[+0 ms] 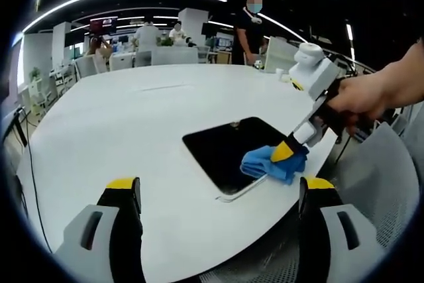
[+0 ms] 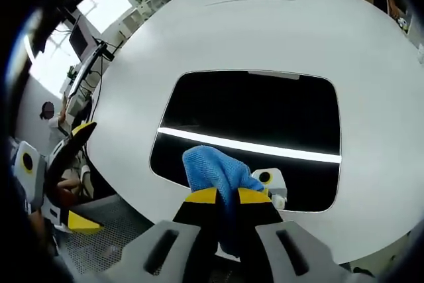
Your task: Wipe the mirror surface with the cleaning cloth until all visible marks leave the cleaned area.
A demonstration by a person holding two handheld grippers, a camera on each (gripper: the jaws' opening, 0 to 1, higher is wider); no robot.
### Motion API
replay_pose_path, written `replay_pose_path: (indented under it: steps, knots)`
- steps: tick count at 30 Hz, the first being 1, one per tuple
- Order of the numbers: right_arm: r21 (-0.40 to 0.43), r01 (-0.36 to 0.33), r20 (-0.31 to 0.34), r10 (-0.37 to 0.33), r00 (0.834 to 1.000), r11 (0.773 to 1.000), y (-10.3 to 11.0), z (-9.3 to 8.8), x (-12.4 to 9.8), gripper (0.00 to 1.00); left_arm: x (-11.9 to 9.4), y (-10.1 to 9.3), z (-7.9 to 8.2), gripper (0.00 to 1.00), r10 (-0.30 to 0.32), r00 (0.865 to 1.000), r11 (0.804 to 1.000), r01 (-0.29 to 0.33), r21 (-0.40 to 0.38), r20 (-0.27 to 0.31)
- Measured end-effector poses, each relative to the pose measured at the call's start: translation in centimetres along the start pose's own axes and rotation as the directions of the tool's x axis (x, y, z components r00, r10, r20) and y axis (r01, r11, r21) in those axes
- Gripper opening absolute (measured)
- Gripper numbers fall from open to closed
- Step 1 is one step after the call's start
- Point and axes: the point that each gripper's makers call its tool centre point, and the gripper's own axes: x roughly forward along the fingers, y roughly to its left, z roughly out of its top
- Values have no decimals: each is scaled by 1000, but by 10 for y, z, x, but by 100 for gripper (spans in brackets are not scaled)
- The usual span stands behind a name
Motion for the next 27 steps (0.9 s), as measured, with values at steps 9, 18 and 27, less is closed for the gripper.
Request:
replay_pose_path:
  steps: [9, 18, 27]
  knots:
    - [15, 5, 6, -5, 1000, 1000, -1, 4, 3, 4, -1, 0, 0, 97, 2, 1000, 1000, -2, -7, 1]
    - [-19, 17, 11, -17, 1000, 1000, -1, 10, 6, 4, -2, 1, 0, 97, 8, 1000, 999, -8, -31, 12]
    - [-25, 27, 19, -26, 999, 999, -4, 22, 10, 3, -2, 2, 0, 98, 19, 1000, 999, -19, -30, 15]
